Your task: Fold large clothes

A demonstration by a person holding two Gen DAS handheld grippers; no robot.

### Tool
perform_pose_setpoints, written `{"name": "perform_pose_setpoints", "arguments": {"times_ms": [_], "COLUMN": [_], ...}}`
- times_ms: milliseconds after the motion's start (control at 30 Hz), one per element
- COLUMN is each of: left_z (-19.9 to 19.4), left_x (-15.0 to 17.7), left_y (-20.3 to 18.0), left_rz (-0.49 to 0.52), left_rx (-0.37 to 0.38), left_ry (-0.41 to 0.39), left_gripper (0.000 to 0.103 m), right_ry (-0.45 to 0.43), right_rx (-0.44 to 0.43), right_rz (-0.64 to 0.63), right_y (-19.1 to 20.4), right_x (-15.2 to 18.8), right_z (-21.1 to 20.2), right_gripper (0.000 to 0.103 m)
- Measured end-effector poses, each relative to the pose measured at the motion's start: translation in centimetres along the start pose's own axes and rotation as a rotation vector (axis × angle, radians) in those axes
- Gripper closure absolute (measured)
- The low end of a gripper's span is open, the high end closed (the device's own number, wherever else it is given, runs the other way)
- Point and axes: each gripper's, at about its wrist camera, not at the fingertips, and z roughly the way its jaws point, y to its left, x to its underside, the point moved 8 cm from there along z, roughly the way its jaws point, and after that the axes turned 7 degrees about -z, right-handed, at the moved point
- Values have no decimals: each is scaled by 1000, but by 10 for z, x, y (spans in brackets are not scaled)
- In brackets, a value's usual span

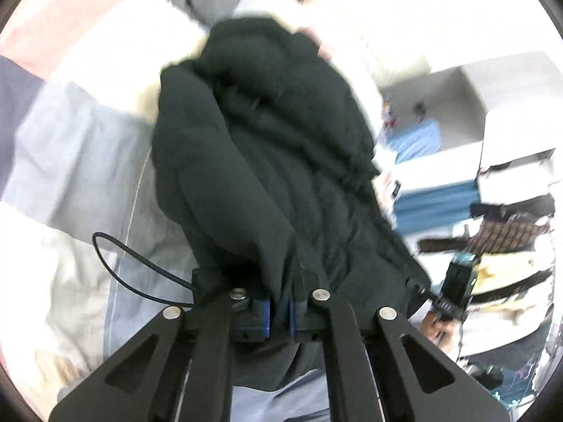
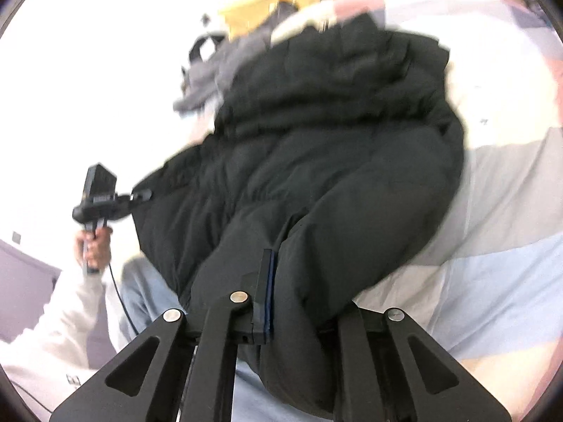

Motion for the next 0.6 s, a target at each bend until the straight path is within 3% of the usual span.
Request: {"name": "perform_pose_setpoints", "arguments": {"times_ms": [100,267,600], "left_z": [-35,-63,-106], "left_x": [-4,6,50], "left_y": [-17,-39,-54], "left_rz": [4,34,68], "left_rx": [31,80,117], "left_ry": [-78,-136,-151], "left_gripper": [99,99,99], "right_ry": [-96,-212,-274], "right_rx": [-16,-17,-27], "right_rz": [26,24,-33], "right_y": [6,26,70], "right_x": [-6,-1,41], "right_z": [-33,-78,-136], "right_gripper": [96,97,97]}}
